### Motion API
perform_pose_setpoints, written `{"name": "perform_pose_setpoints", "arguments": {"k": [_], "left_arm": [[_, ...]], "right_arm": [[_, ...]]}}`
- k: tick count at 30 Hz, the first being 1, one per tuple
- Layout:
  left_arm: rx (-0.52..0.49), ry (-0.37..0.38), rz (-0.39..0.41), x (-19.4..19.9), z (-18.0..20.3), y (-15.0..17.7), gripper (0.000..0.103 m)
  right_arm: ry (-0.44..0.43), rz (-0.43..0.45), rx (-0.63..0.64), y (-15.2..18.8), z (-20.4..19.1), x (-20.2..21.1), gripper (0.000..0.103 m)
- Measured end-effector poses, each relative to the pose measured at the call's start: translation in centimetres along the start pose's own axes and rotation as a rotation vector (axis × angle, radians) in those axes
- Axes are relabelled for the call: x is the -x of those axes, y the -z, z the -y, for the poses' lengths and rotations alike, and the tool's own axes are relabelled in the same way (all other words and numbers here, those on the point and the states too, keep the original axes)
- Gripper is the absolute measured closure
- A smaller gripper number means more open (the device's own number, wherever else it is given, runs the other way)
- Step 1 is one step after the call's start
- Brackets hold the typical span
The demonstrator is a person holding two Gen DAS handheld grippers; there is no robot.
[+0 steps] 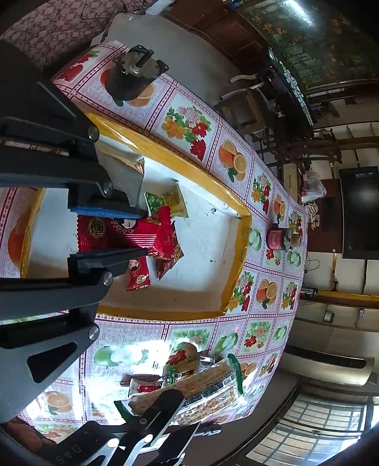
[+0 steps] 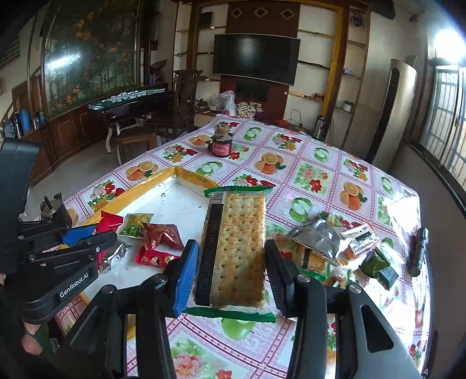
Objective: Organize snacks
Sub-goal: 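Carry the red snack bar and cracker pack over the white tray with both tools, then open both tools to drop the red bar and cracker pack into the tray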
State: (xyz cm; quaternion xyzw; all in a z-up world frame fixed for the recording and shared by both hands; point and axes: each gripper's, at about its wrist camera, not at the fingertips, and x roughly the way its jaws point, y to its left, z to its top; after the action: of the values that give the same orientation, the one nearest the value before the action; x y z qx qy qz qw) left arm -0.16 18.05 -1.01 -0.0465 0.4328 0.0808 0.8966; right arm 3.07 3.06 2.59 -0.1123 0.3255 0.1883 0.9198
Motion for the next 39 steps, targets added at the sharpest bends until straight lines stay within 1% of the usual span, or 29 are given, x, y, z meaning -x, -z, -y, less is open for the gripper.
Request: {"name": "perform_pose_setpoints", "arguments": {"k": [1, 5, 8, 10, 13, 18, 24, 27, 31, 32, 33, 34, 35, 36, 37, 39], "left_arm": [[0.003, -0.004, -0.001, -0.1, -0.3, -0.1, 0.083], [0.016, -0.014, -0.008, -0.7, -1.3, -0.3, 0.083], [0.028, -0.021, -0.016, -1.2, -2.0, -0.4, 0.083], [0.032, -0.029, -0.024, -1.8, -2.3, -0.5, 0.083], [0.036, -0.035, -0.042, -2.7, -2.6, -0.4, 0.083], [0.029, -0.049, -0.071, -4.0, -2.7, -0.1, 0.083], [0.020, -0.058, -0.109, -5.8, -2.5, 0.1, 0.083], [0.021, -0.063, -0.129, -6.7, -2.6, 0.3, 0.082], [0.025, -0.059, -0.131, -6.8, -2.7, 0.1, 0.080], [0.024, -0.064, -0.132, -6.8, -2.7, 0.1, 0.077], [0.022, -0.072, -0.134, -6.7, -2.6, 0.1, 0.066], [0.024, -0.076, -0.131, -6.6, -2.6, 0.1, 0.058], [0.028, -0.078, -0.124, -6.4, -2.6, 0.2, 0.042], [0.033, -0.081, -0.116, -6.1, -2.7, 0.2, 0.034], [0.037, -0.083, -0.105, -5.7, -2.7, 0.2, 0.034], [0.040, -0.088, -0.089, -5.1, -2.6, 0.2, 0.033]], "right_arm": [[0.005, 0.001, 0.010, -0.1, -0.3, -0.2, 0.057], [-0.022, -0.006, 0.021, -0.8, -1.2, -1.4, 0.057], [-0.060, -0.017, 0.014, -1.2, -1.7, -2.6, 0.057], [-0.135, -0.037, -0.024, -1.6, -1.6, -3.9, 0.057], [-0.219, -0.072, -0.067, -2.2, -2.0, -6.4, 0.057], [-0.294, -0.132, -0.113, -2.9, -2.8, -10.7, 0.057], [-0.321, -0.200, -0.119, -3.2, -3.2, -14.5, 0.057], [-0.328, -0.212, -0.103, -3.0, -3.8, -15.1, 0.058], [-0.329, -0.218, -0.085, -3.1, -4.3, -15.6, 0.056], [-0.330, -0.222, -0.084, -3.0, -4.3, -15.5, 0.056], [-0.334, -0.221, -0.087, -3.1, -4.2, -15.5, 0.056], [-0.337, -0.214, -0.098, -3.0, -3.8, -15.2, 0.056], [-0.340, -0.209, -0.112, -3.0, -3.4, -15.0, 0.056], [-0.349, -0.203, -0.133, -2.9, -2.9, -14.5, 0.056], [-0.366, -0.190, -0.162, -2.8, -2.2, -13.8, 0.056], [-0.379, -0.165, -0.214, -2.5, -0.8, -12.4, 0.052]]}}
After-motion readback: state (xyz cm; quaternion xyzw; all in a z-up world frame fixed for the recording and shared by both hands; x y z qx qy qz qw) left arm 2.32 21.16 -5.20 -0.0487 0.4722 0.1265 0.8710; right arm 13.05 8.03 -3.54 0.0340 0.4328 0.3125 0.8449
